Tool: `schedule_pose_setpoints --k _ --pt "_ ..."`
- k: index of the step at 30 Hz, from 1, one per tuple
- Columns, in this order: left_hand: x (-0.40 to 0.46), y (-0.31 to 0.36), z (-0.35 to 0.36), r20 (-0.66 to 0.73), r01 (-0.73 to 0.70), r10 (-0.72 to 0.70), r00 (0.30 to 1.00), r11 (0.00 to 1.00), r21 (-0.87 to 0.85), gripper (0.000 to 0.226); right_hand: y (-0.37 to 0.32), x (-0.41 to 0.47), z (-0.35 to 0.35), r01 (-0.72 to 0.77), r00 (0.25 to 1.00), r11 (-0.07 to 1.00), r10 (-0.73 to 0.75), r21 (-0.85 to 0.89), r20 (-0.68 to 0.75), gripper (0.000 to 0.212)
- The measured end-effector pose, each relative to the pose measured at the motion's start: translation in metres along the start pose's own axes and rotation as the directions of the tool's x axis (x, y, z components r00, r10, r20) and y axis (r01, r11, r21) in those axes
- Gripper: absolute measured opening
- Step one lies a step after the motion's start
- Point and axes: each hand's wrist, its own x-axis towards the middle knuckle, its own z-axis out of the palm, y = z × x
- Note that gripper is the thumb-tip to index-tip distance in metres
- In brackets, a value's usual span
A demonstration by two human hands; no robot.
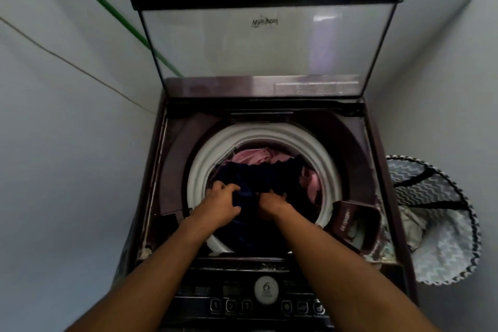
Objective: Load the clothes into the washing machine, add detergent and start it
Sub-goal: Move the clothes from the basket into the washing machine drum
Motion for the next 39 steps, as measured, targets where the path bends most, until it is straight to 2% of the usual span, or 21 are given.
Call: schedule_pose_setpoints --k 3,5,8,10,11,14,16,19,21,25,28,34,36,39 --pt "0.025 -0.006 0.015 0.150 -0.015 0.001 0.989 0.995 0.094 0.066 0.002 0.011 0.009 -0.067 0.989 0.995 0.075 -0.068 0.125 0.058" --pt "0.038 -0.009 0.020 0.281 -0.044 -0.010 0.960 0.982 0.184 0.063 0.001 0.014 0.002 -0.073 0.977 0.993 0.090 -0.093 0.196 0.061" --pt "0.045 -0.007 0.017 0.356 -0.047 -0.048 0.933 0.966 0.255 0.055 -0.006 0.000 -0.027 -0.066 0.982 0.996 0.077 -0.066 0.175 0.065" --pt "0.044 -0.001 0.011 0.275 -0.040 -0.027 0.961 0.972 0.233 0.047 -0.007 -0.008 -0.046 -0.036 0.997 0.999 0.035 0.017 0.072 0.056" --pt "0.043 0.003 0.008 0.183 -0.049 0.010 0.983 0.977 0.209 0.040 -0.006 -0.011 -0.054 -0.017 0.999 0.997 0.019 0.070 -0.033 0.047" --pt "0.041 0.017 -0.005 -0.099 -0.117 0.128 0.987 0.988 0.102 0.019 -0.002 -0.024 -0.067 0.017 0.936 0.987 0.042 0.162 -0.350 0.030" --pt "0.038 0.030 -0.015 -0.168 -0.158 0.158 0.973 0.987 0.013 0.015 0.004 -0.030 -0.071 0.071 0.890 0.980 0.023 0.188 -0.455 0.027" --pt "0.035 0.056 -0.026 -0.252 -0.258 0.229 0.940 0.962 -0.089 0.014 0.014 -0.046 -0.079 0.149 0.847 0.960 0.001 0.238 -0.532 0.024" --pt "0.035 0.076 -0.029 -0.283 -0.340 0.300 0.911 0.934 -0.107 0.012 0.027 -0.063 -0.087 0.173 0.805 0.943 0.032 0.286 -0.592 0.023" --pt "0.039 0.124 -0.025 -0.271 -0.431 0.377 0.886 0.885 -0.177 0.016 0.064 -0.098 -0.102 0.161 0.661 0.950 0.097 0.267 -0.744 0.023" --pt "0.043 0.161 -0.019 -0.290 -0.501 0.440 0.850 0.847 -0.181 0.015 0.099 -0.121 -0.114 0.155 0.596 0.950 0.130 0.272 -0.792 0.026" --pt "0.045 0.215 -0.007 -0.287 -0.535 0.479 0.830 0.829 -0.163 0.017 0.162 -0.147 -0.127 0.225 0.493 0.903 0.219 0.366 -0.842 0.019" --pt "0.040 0.237 0.000 -0.301 -0.597 0.542 0.785 0.792 -0.130 0.018 0.180 -0.156 -0.128 0.287 0.438 0.869 0.255 0.403 -0.862 0.018" --pt "0.035 0.269 0.009 -0.364 -0.704 0.641 0.676 0.708 -0.058 0.018 0.209 -0.168 -0.132 0.347 0.389 0.831 0.293 0.434 -0.873 0.015"
